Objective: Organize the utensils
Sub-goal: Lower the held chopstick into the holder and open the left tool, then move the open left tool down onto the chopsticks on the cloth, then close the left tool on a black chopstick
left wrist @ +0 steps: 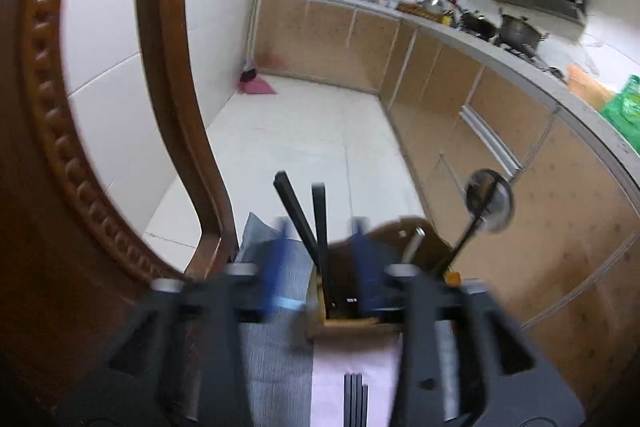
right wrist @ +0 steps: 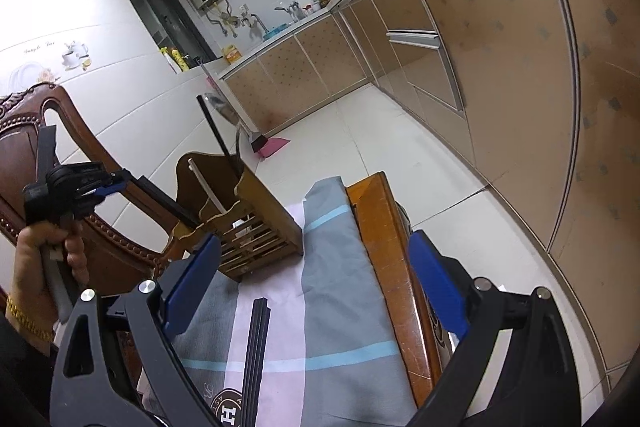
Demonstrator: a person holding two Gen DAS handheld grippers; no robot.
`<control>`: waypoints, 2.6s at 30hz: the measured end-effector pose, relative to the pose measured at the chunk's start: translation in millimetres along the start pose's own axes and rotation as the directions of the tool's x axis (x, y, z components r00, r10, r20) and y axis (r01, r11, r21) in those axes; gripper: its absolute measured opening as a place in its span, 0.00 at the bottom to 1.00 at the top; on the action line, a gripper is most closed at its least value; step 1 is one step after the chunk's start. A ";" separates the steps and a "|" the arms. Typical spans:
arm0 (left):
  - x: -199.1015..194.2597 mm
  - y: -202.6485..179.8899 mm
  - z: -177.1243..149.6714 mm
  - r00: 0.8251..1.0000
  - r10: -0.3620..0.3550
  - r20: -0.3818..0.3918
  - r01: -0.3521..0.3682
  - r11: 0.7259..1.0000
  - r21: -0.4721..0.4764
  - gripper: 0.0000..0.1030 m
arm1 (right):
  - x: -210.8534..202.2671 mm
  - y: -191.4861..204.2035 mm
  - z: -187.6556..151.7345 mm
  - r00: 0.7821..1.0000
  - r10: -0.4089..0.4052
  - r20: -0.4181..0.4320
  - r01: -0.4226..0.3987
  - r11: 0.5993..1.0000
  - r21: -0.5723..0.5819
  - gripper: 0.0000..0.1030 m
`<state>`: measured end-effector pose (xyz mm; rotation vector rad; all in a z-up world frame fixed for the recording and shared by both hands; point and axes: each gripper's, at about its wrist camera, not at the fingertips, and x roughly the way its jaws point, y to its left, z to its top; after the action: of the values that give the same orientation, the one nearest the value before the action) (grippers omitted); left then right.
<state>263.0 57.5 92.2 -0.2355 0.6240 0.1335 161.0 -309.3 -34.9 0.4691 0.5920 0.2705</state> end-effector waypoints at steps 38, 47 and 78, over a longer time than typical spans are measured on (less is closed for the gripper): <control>-72.7 -19.6 -233.6 0.986 -0.013 -0.165 0.038 0.988 0.153 0.88 | -19.3 58.2 -87.2 0.979 -0.124 -0.159 0.070 0.950 -0.305 0.90; 2.4 -20.8 -203.3 0.967 -0.003 -0.255 0.038 0.991 0.132 0.83 | -6.2 54.5 -75.9 0.977 -0.128 -0.172 0.073 0.954 -0.292 0.90; 132.7 -23.8 -195.4 0.897 0.097 -0.431 -0.052 0.992 0.115 0.72 | 23.5 47.4 -77.0 0.962 -0.131 -0.240 0.064 0.961 -0.268 0.90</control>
<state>264.6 -8.8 -135.7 -0.1424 1.0862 0.1231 129.0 -233.2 -78.6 0.1510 0.8176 0.3106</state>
